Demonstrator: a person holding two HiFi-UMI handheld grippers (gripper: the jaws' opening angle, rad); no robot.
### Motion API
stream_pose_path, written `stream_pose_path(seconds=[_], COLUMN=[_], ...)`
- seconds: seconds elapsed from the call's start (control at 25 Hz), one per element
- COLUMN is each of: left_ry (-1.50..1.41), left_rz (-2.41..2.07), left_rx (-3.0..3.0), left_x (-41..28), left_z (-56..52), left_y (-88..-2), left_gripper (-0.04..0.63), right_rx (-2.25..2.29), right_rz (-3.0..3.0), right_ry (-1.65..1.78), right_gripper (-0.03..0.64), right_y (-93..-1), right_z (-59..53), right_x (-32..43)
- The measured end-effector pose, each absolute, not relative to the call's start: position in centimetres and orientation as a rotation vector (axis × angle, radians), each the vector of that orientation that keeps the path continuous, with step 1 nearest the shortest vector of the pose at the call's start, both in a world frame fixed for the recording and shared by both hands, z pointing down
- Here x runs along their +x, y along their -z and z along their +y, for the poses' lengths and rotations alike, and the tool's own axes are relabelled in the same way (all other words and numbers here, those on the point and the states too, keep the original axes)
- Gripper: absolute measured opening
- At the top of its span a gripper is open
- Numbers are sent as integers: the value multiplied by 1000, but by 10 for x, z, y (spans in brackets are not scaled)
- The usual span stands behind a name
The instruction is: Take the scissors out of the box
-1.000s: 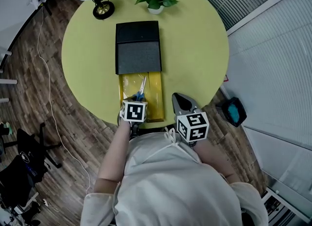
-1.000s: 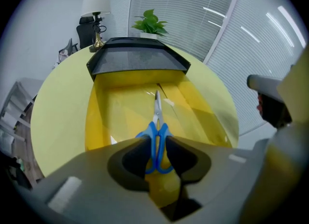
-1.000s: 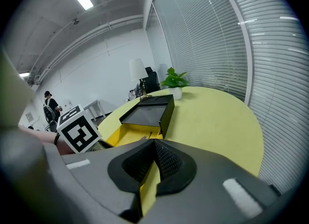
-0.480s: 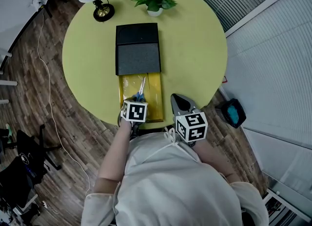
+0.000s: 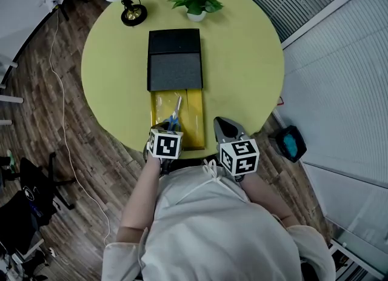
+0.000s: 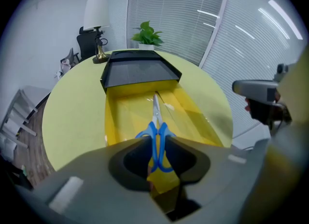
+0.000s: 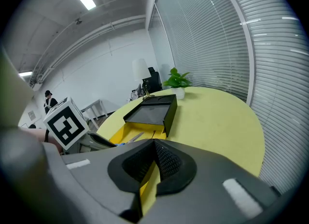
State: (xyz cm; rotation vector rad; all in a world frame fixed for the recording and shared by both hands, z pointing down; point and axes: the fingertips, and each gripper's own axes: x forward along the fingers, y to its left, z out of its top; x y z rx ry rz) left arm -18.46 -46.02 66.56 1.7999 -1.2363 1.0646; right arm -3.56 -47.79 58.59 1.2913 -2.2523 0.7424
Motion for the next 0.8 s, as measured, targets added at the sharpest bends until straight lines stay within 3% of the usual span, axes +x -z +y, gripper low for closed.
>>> stream_pose_path(seconds=[0.36,0.8], left_ry=[-886,-463], left_rz=[-1337,-1596], left_rx=[1935,2132], left_x=[-183,-193], left_z=[-474,-517], left_y=[-606,-491], left_gripper=[95,95], right_rx=[1267,1329], right_rz=[-2296,-2370], right_ry=[-686,-562], right_gripper=[0,0], right_y=[-571,-521], right_z=[-485,-513], right_x=[-50,-49])
